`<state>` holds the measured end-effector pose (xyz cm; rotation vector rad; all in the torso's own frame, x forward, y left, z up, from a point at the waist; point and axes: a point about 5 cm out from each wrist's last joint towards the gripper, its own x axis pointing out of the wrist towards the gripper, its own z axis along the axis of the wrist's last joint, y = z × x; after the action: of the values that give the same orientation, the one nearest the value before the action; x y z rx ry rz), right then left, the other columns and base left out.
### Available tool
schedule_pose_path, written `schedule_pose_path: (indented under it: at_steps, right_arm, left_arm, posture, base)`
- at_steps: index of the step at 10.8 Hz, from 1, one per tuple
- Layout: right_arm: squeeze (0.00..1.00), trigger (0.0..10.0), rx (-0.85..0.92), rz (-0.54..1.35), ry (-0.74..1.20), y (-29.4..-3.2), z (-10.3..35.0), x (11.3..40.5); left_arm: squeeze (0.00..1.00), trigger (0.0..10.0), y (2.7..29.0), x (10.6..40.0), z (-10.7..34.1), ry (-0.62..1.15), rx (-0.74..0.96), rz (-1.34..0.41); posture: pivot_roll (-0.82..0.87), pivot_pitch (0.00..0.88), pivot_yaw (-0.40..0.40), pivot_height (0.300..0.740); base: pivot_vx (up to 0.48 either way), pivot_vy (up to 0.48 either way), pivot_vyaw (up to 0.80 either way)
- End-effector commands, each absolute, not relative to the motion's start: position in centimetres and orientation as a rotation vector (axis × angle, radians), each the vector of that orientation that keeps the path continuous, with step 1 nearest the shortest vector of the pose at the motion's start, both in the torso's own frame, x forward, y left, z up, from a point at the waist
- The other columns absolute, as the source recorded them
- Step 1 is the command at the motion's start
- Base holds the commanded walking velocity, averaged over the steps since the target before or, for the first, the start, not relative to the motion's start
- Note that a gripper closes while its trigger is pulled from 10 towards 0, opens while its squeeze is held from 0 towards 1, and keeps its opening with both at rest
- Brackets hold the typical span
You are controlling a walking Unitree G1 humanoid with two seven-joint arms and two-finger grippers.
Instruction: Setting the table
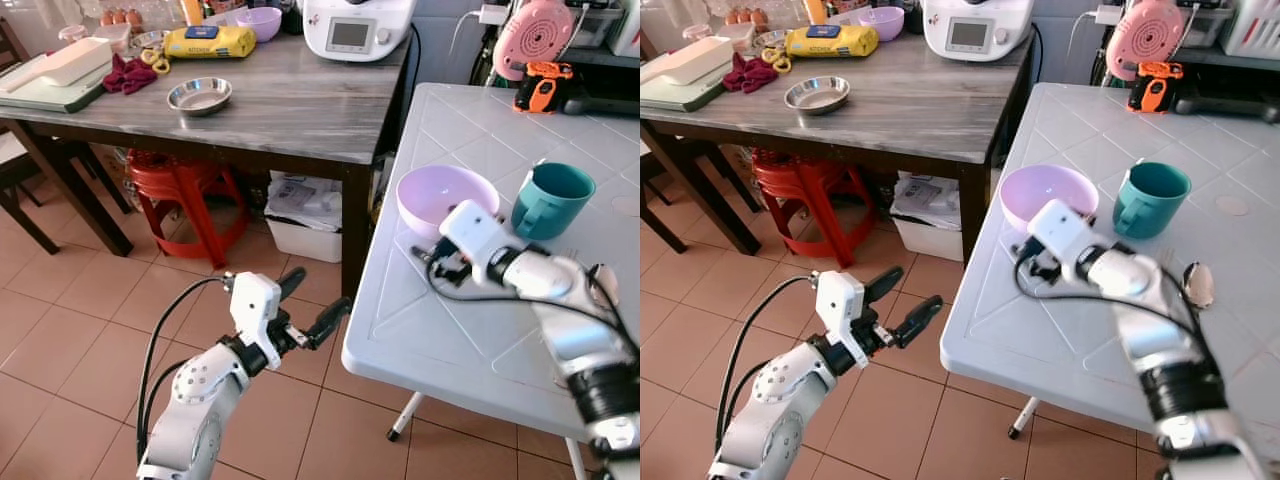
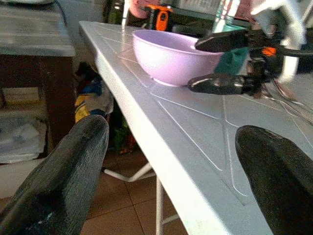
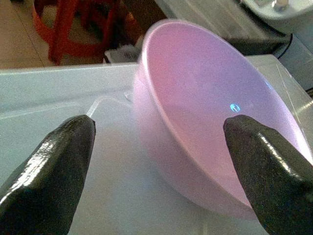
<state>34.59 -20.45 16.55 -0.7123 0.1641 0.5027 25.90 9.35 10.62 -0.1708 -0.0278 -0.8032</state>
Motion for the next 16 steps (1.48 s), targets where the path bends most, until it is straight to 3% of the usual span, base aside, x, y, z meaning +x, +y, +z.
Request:
schedule_pose_path:
  at_steps: [1,4,5,6,10,16]
  right_arm:
    - [0.00,10.0,-0.748,0.518,0.183,-20.8,16.6,34.9]
    - [0.00,10.0,-0.816,0.514,0.193,-21.3,17.2,36.0]
    - [0.00,4.0,-0.825,0.515,0.196,-21.5,17.3,36.4]
    - [0.00,0.0,-0.841,0.531,0.196,-21.4,17.5,36.7]
    - [0.00,0.0,-0.916,0.627,0.269,-21.7,17.0,37.2]
    - [0.00,0.0,-0.939,0.616,0.279,-22.6,17.2,37.3]
  left_arm:
    - [0.00,10.0,9.4,26.0,10.7,-0.032,-0.140,-0.827]
    - [0.00,10.0,9.2,25.9,10.6,-0.034,-0.126,-0.839]
    - [0.00,10.0,9.2,25.9,10.6,-0.035,-0.126,-0.834]
    - [0.00,10.0,9.2,26.0,10.6,-0.034,-0.126,-0.826]
    - [0.00,10.0,9.2,26.0,10.5,-0.024,-0.116,-0.822]
    - [0.00,10.0,9.0,26.1,10.5,-0.020,-0.115,-0.821]
  posture:
    - [-0.18,0.109,0.067,0.740]
    - [-0.18,0.110,0.065,0.740]
    - [-0.18,0.108,0.062,0.740]
    - [-0.18,0.108,0.062,0.740]
    - [-0.17,0.109,0.062,0.740]
    - [-0.17,0.106,0.063,0.740]
  base:
    - [0.000,0.000,0.00]
    - [0.000,0.000,0.00]
    - [0.000,0.000,0.00]
    - [0.000,0.000,0.00]
    - [0.000,0.000,0.00]
    - [0.000,0.000,0.00]
